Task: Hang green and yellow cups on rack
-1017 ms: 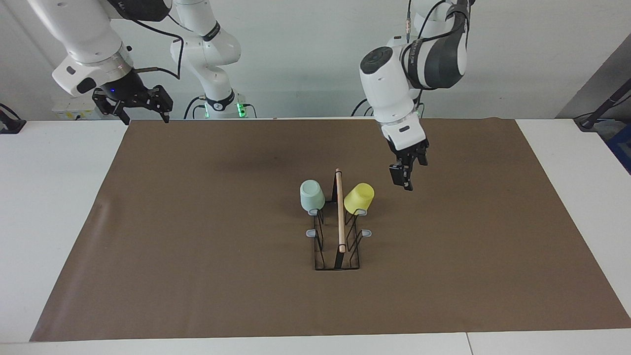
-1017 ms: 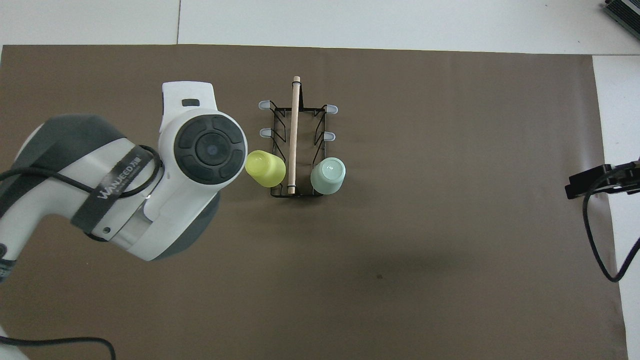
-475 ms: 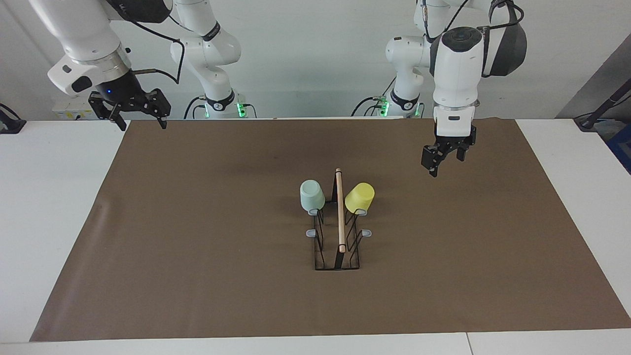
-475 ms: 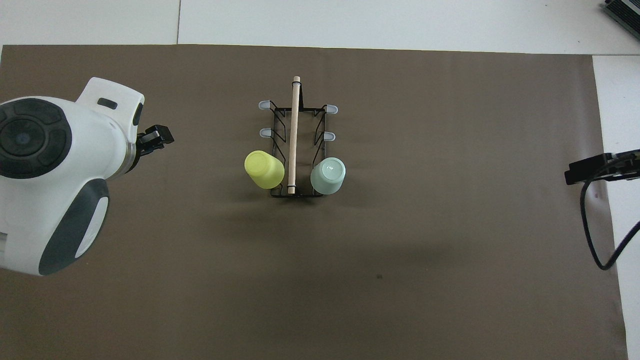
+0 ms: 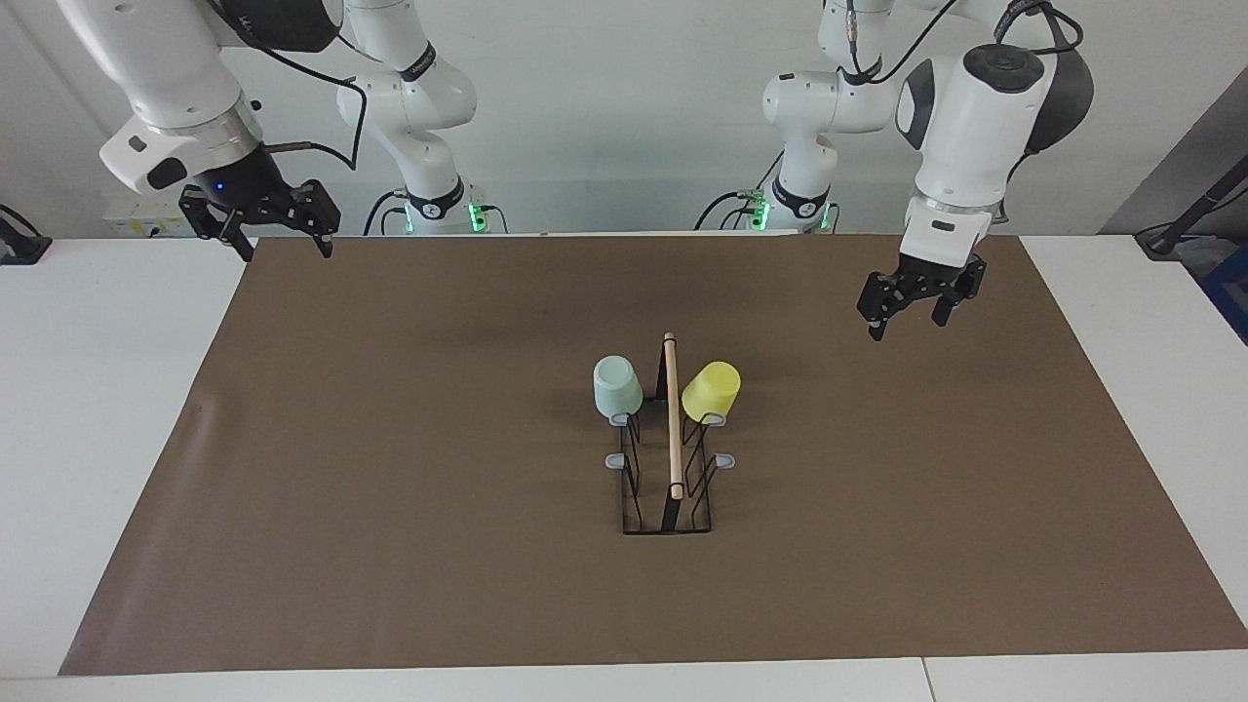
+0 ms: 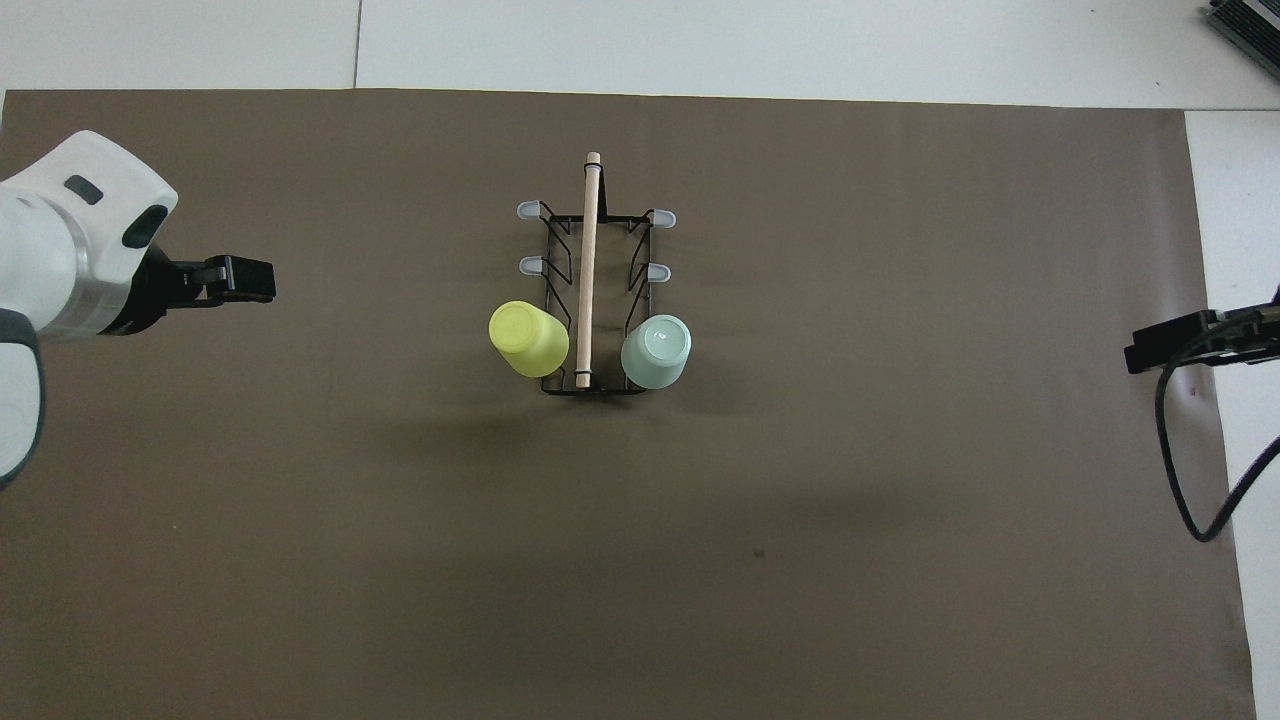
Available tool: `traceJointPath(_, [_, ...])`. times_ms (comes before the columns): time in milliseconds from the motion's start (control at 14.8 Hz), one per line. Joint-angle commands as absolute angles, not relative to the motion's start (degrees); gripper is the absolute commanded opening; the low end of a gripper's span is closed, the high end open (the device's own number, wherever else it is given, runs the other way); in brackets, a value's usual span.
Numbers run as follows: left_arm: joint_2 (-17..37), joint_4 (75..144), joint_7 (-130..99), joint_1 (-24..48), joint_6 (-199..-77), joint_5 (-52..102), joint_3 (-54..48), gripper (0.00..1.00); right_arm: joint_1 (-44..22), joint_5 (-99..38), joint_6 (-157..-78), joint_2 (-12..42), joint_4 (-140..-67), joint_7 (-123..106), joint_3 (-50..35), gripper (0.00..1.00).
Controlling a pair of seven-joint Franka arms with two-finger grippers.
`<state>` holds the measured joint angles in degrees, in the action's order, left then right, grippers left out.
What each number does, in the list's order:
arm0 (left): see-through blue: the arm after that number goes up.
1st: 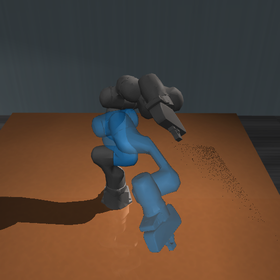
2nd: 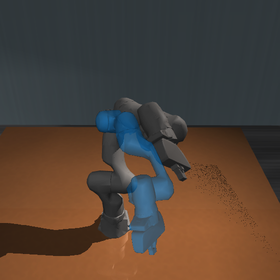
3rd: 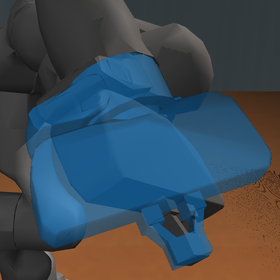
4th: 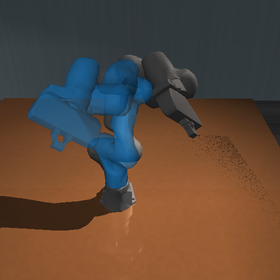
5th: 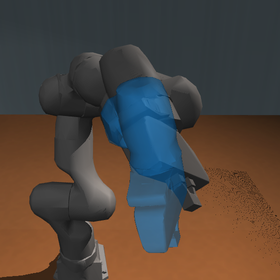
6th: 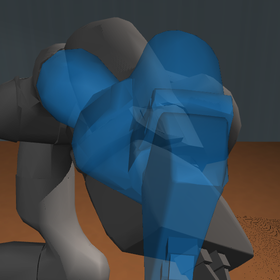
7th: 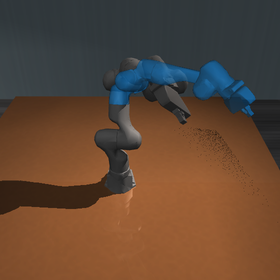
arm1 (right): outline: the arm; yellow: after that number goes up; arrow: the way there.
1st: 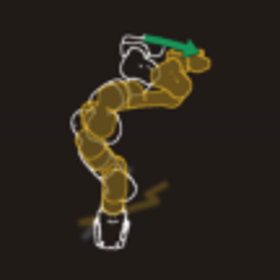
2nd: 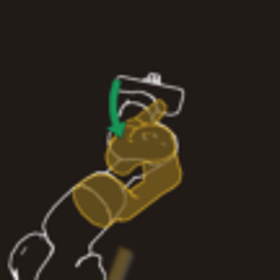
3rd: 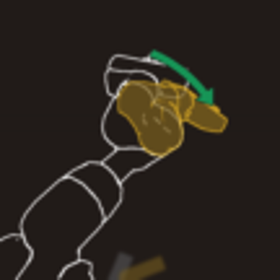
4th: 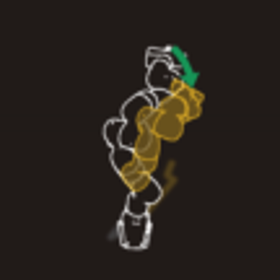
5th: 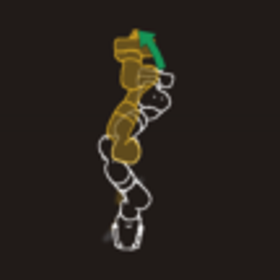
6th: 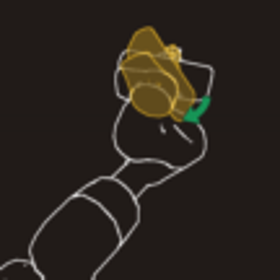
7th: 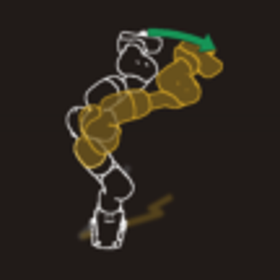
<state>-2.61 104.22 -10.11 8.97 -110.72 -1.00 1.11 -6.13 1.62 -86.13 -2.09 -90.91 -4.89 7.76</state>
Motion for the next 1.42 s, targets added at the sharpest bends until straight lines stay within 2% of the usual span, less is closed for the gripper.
traceJointPath(0, [-2.8, 100.0, -0.6, 7.3, -105.4, 1.1, 1.2, 1.00, -5.8, 1.8, -86.9, -3.7, -92.5, -6.2, 7.6, 1.00])
traceJointPath(542, [0.0, 88.0, 0.5, 3.7, -89.0, 0.8, 0.3, 1.00, -5.8, 1.8, -86.9, -3.9, -92.5, -6.2, 7.6, 1.00])
traceJointPath(881, [-1.8, 89.1, 4.0, 3.8, -83.8, 1.0, 0.2, 1.00, -5.8, 1.8, -86.9, -3.9, -92.5, -6.2, 7.6, 1.00])
traceJointPath(1356, [-2.8, 90.9, 4.1, 3.7, -84.4, 1.0, 0.2, 1.00, -5.8, 1.8, -86.9, -3.9, -92.5, -6.2, 7.6, 1.00])
